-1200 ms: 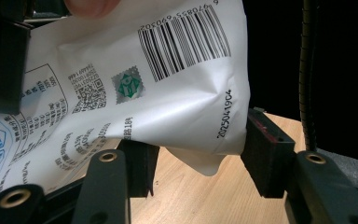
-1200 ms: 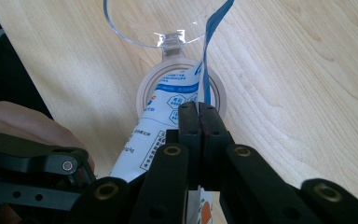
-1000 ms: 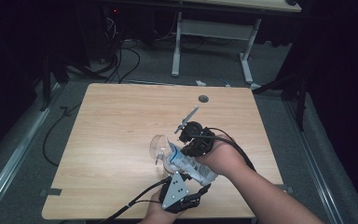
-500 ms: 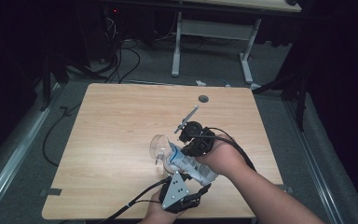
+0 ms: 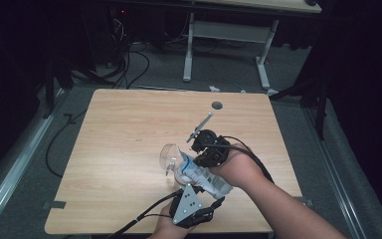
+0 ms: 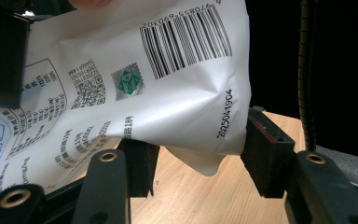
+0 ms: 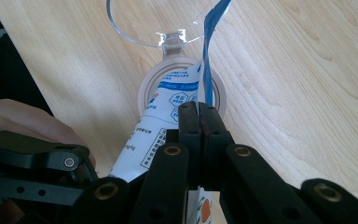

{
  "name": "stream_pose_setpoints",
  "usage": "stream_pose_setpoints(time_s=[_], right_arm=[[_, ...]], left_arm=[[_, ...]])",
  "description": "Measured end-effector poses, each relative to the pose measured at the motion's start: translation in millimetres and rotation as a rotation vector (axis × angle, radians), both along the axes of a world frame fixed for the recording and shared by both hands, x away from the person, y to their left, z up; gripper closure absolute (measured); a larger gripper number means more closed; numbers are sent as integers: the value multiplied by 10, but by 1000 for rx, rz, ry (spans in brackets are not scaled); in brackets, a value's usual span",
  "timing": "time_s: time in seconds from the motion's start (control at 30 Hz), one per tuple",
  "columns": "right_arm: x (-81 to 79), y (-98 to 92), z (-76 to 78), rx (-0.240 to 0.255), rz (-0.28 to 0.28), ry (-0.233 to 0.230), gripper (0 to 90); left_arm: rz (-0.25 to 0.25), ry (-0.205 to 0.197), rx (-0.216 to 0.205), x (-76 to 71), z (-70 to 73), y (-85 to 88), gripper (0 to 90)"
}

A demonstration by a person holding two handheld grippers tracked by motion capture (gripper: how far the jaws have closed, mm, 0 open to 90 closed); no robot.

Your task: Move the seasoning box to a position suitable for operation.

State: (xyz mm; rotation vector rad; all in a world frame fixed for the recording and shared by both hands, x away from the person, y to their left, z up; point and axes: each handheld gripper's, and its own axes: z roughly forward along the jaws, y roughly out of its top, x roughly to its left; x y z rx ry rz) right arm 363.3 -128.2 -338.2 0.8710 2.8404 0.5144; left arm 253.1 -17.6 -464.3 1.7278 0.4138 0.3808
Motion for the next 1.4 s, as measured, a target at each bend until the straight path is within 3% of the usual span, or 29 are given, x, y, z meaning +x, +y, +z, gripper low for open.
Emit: stream_pose_setpoints(time_s=[0.63,1.4], right_arm=[[-68,-78,-6,16,-18,3,897],[-125,-140,-8,20,-30,4,896]], left_arm=[[-13,-18,29,-43,-113,23,506],[-8,1,70,-25,-285,44,504]])
